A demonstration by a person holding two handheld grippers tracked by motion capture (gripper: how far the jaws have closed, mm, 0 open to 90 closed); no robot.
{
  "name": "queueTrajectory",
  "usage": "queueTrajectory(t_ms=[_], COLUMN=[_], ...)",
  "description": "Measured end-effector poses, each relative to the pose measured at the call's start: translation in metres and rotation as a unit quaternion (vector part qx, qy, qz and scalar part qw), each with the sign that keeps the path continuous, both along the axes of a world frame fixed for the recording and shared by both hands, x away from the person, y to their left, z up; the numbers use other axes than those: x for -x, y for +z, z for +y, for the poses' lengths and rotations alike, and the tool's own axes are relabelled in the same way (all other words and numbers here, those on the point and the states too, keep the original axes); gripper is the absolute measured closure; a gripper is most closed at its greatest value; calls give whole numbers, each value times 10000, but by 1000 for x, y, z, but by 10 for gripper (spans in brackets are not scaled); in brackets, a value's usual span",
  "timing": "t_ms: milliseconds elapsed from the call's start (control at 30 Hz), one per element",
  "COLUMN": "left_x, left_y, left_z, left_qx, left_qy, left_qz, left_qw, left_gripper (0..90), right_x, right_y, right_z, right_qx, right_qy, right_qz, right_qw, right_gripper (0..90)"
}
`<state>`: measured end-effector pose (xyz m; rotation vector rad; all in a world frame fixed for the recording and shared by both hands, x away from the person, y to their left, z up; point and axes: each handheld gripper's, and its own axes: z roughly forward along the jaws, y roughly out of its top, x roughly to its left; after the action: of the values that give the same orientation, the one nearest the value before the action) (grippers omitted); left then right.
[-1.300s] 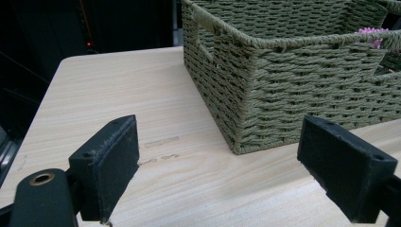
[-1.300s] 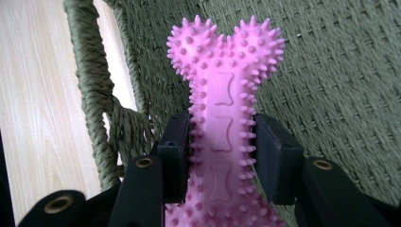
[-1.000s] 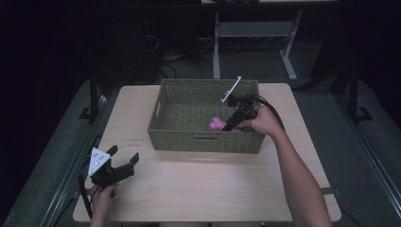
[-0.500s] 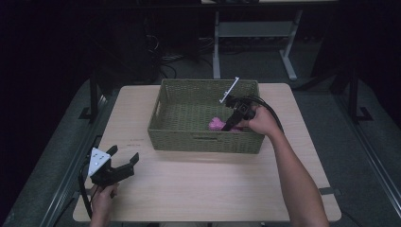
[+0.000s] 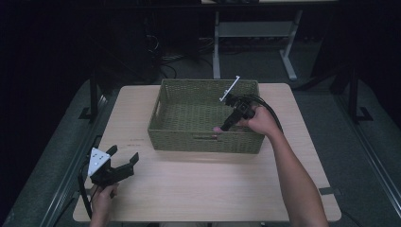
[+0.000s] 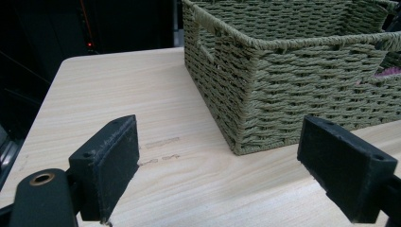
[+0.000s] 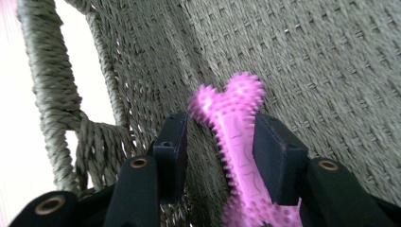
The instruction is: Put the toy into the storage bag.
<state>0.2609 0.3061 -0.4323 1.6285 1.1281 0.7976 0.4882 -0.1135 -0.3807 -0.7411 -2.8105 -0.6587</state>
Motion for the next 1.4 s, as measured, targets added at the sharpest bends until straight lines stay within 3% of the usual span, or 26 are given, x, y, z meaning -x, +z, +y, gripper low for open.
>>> queueTrajectory(t_ms=[867, 1400], left_x=[0, 0], left_y=[0, 0], left_z=[0, -2], left_qx=[-24, -32], left_qy=[-19, -32], left_qz=[-4, 6], left_qw=[10000, 10000], left_gripper=[130, 130], right_x=[5, 15], right_y=[12, 32], right_z=[-4, -15], right_qx=[-105, -296], right_qy=[-95, -164], right_qz=[-112, -278], right_qw=[9998, 9990], right_gripper=[479, 446])
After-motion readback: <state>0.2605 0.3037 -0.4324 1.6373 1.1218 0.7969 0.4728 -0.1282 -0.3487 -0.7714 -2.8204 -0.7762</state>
